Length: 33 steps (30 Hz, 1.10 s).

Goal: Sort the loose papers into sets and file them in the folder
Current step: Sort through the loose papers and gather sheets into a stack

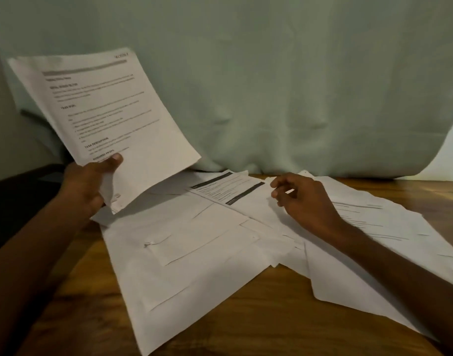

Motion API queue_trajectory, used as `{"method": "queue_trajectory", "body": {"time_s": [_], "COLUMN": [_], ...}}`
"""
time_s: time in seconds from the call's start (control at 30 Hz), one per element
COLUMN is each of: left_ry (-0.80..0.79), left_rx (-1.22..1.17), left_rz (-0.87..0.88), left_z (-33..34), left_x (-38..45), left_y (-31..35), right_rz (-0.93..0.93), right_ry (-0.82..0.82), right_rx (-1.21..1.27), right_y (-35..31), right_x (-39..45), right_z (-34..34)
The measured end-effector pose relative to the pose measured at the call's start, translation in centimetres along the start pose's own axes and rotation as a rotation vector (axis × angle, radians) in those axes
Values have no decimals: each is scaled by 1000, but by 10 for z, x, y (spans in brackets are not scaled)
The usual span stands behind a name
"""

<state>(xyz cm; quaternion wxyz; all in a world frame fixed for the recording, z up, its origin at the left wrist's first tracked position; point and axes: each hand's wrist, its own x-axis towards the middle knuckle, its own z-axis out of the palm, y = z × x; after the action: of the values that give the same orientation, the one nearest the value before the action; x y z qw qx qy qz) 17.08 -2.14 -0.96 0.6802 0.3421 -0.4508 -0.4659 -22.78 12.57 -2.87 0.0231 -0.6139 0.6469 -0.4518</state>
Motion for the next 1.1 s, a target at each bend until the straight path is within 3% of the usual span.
{"method": "queue_trajectory", "body": {"time_s": [0.13, 0.27, 0.53, 0.87, 1.03, 1.1], "left_ry": [52, 31, -65, -135, -136, -130], "left_rx": [28, 19, -18, -72, -134, -151], "left_rz": [4, -9, -4, -31, -53, -55], "left_z": [-14, -2, 11, 14, 17, 19], "left_x": [6, 0, -2, -1, -3, -3], "left_y": [-2, -14, -31, -34, -32, -32], "right_rz": [-36, -69, 53, -165, -133, -173], "right_ry": [-27, -172, -379, -154, 302, 367], "right_rx": [-127, -276, -721, -728, -149, -41], "right_y": [-23, -52, -55, -53, -53, -55], "right_x": [-4, -1, 7, 7, 14, 11], "right_z": [9, 33, 76, 73, 58, 50]}}
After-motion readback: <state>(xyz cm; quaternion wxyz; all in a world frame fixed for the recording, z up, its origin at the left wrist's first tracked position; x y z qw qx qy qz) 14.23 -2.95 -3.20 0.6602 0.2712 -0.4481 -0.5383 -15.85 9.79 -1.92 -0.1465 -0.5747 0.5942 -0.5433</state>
